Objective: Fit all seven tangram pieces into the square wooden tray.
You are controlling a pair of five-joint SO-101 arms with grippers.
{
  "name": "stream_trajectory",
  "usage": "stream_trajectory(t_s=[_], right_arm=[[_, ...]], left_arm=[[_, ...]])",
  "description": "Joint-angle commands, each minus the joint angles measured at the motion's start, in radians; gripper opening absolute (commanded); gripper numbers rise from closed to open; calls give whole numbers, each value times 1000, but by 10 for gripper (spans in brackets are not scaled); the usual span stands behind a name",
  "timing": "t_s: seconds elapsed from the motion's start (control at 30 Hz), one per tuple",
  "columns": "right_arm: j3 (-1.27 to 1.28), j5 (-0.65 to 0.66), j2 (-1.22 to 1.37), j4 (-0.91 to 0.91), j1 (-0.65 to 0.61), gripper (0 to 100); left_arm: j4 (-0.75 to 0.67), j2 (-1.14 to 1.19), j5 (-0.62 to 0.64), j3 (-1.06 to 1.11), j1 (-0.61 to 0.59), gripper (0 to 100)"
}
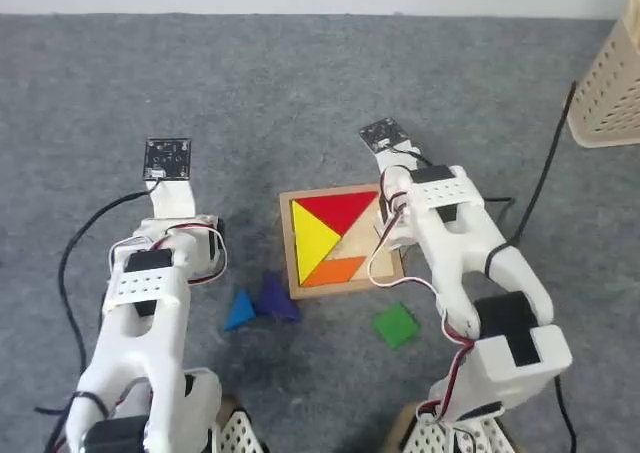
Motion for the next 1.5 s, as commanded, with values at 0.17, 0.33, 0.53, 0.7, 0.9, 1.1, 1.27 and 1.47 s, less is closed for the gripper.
stream_trajectory(t_s=[0.17, 0.33, 0.53, 0.7, 0.9, 1.1, 1.27, 1.47], right_arm=[[-55, -9, 50, -25, 71, 198], [-55, -2, 48, -25, 142, 198], [-55, 14, 48, -25, 154, 198], [-58, 71, 48, -35, 142, 197], [-81, 178, 58, -35, 140, 198], [-77, 183, 59, -73, 140, 198], [-77, 245, 61, -114, 140, 198], [-78, 261, 76, -111, 140, 151]], left_arm=[[-15, -32, -8, -5, 6, 161], [-15, -32, -8, -5, 6, 161], [-15, -32, -8, -5, 6, 160], [-15, -32, -8, -5, 6, 160], [-15, -32, -8, -5, 6, 160], [-15, -32, -8, -5, 6, 160], [-15, -32, -8, -5, 6, 160], [-15, -32, -8, -5, 6, 160]])
